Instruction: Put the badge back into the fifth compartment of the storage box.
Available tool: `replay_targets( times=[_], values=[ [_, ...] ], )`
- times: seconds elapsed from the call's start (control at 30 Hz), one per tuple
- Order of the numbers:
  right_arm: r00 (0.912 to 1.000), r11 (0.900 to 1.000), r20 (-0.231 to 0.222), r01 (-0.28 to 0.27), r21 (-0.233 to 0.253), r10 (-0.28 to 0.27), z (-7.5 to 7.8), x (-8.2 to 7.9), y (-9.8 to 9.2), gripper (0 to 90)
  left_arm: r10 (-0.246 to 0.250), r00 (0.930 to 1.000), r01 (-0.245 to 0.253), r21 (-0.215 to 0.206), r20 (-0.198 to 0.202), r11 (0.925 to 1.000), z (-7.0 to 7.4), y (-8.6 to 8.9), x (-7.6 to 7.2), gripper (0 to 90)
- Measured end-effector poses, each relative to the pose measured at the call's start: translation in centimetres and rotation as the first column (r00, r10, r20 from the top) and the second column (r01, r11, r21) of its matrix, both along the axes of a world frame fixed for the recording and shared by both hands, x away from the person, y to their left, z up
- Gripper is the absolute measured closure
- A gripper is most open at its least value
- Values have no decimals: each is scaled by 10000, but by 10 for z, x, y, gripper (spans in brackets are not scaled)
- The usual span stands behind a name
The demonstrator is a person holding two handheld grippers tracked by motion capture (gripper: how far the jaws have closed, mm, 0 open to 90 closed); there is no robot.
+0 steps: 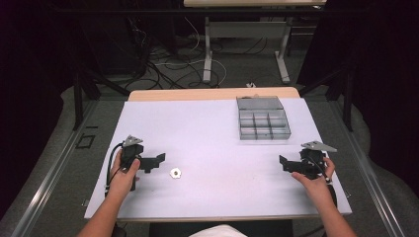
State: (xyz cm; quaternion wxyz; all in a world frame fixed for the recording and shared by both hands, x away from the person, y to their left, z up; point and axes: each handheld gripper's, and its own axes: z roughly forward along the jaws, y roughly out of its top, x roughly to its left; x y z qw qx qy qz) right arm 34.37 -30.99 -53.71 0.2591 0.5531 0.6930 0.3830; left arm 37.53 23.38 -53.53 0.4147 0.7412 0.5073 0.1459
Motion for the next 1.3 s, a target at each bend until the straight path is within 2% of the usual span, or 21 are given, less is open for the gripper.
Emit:
replay_targets(
  times=[0.23, 0.33, 0.37, 0.4, 0.5, 0.6, 0.63, 0.7, 1.3],
  values=[
    [9996, 9996, -39, -281, -101, 281, 3, -1, 11, 0, -102, 9999, 103, 180, -91, 9998, 3, 2, -1, 7],
    [9989, 9987, 24, -467, -224, 468, 4, -2, 16, 0, -64, 10000, 64, 115, -15, 9999, 3, 1, -2, 7],
    [9989, 9987, 24, -467, -224, 468, 4, -2, 16, 0, -152, 9999, 152, 221, 2, 9996, 4, 2, -3, 7],
    [9984, 9976, 83, -550, -415, 554, 5, -2, 19, 0, -149, 9999, 149, 200, 13, 9997, 6, 2, -3, 8],
    [9978, 9973, 67, -664, -316, 667, 8, -2, 23, 0, -75, 9998, 74, 69, 159, 9999, 7, 1, -4, 8],
    [9969, 9957, 165, -755, -532, 765, 11, -1, 28, 0, -158, 9997, 156, 178, 164, 9997, 8, 1, -5, 8],
    [9972, 9965, 141, -726, -409, 732, 11, -1, 31, 0, -209, 9997, 206, 260, 119, 9995, 8, 2, -5, 8],
    [9968, 9959, 166, -777, -461, 785, 12, 0, 33, 0, -209, 9997, 206, 242, 109, 9995, 8, 2, -5, 8],
    [9804, 9800, 64, -1966, -318, 1969, 18, 5, 92, 0, -230, 9997, 227, 255, 93, 9994, 7, 1, -5, 9]
  ],
)
